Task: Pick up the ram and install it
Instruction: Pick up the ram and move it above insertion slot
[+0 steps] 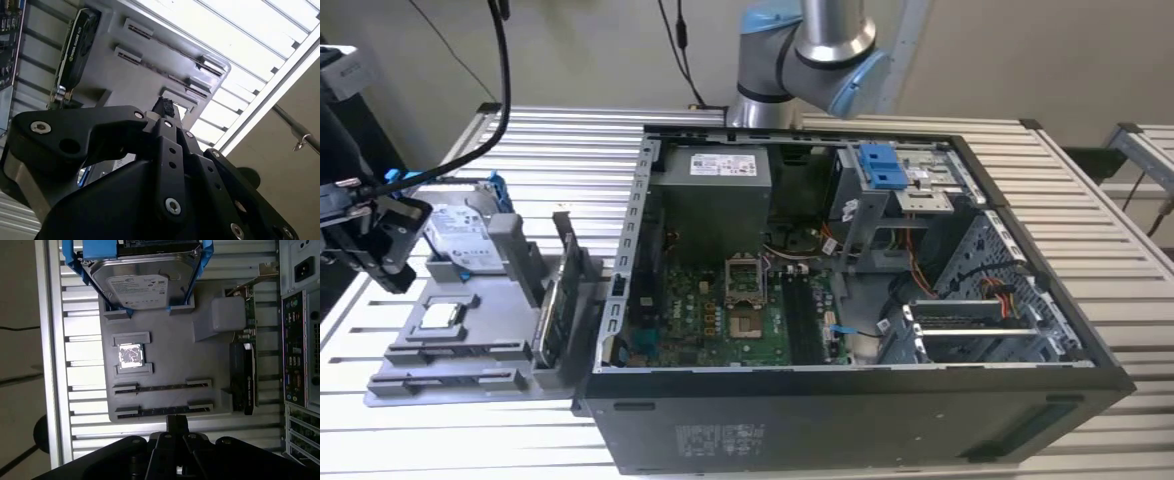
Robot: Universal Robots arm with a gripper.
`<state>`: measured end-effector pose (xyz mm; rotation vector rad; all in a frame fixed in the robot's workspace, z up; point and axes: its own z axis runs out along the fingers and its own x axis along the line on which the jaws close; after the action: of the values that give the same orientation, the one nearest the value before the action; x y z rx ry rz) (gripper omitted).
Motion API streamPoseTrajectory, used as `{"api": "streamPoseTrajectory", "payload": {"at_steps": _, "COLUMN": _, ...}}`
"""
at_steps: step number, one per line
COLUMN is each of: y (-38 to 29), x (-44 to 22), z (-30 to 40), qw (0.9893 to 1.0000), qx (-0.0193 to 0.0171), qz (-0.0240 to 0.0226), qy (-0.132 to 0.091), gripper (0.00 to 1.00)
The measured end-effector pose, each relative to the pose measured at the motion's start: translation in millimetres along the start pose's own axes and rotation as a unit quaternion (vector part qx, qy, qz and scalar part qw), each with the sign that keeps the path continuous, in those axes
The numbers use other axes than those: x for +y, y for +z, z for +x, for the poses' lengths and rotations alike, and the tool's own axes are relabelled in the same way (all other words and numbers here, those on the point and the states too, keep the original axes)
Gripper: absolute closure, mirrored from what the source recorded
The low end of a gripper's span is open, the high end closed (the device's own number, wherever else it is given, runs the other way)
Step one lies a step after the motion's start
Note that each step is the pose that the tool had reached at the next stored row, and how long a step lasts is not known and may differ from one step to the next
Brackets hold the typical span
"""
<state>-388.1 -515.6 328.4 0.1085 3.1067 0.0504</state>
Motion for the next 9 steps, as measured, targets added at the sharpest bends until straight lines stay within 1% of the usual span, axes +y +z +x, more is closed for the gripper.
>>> {"api": "streamPoseTrajectory", "payload": {"at_steps": 6, "y": 0.0, "x": -0.1, "z": 0.1, "qw": 1.0000, "qx": 0.0000, "qz": -0.0001, "qy": 0.000, "gripper": 0.89}}
{"api": "streamPoseTrajectory", "payload": {"at_steps": 9, "y": 0.0, "x": 0.0, "z": 0.3, "qw": 1.0000, "qx": 0.0001, "qz": -0.0003, "qy": -0.009, "gripper": 0.89}}
